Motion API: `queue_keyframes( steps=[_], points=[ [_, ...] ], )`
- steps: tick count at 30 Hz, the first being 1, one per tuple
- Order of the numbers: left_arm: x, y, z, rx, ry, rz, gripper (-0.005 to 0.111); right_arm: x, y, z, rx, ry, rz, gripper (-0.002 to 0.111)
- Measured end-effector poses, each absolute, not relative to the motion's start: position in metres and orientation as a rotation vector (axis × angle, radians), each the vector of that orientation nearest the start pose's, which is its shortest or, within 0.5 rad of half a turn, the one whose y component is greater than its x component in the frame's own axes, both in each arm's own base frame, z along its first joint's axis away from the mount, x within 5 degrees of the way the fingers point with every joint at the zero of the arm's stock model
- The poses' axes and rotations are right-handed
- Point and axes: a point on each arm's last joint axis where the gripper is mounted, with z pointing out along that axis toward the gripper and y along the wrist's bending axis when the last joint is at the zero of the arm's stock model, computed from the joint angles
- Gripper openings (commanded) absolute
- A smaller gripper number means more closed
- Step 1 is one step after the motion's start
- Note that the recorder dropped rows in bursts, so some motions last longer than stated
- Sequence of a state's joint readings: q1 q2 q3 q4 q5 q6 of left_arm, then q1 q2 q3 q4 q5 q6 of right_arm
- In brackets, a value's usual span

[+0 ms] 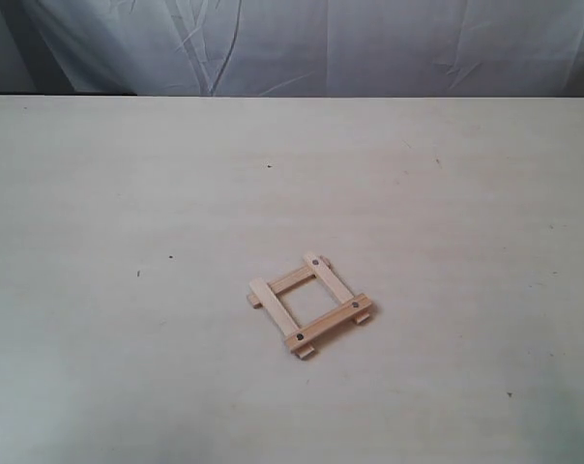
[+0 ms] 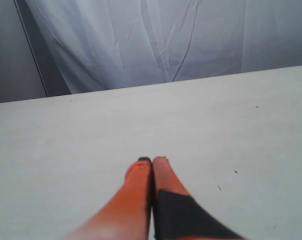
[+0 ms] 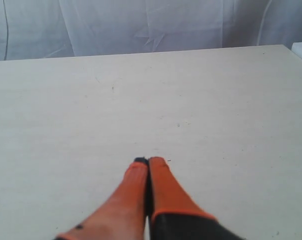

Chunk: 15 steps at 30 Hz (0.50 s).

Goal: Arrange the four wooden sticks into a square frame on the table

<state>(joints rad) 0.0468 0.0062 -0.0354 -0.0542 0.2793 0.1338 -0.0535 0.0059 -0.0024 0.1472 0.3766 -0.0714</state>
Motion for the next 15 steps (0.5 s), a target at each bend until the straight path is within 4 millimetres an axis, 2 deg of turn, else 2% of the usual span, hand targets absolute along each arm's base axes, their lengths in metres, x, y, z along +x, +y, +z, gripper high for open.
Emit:
queue_keyframes(
  steps=[3,15],
  points=[
    [0.0551,0.0003,0.1899,0.057,1.758,0.070,0.000,0.0531,0.0021,0.1802,0.073,1.859,0.059,0.000],
    [0.0551,-0.0001,0.1894,0.068,1.759,0.067,0.000,0.0531,0.0021,0.1802,0.073,1.859,0.059,0.000]
  ],
)
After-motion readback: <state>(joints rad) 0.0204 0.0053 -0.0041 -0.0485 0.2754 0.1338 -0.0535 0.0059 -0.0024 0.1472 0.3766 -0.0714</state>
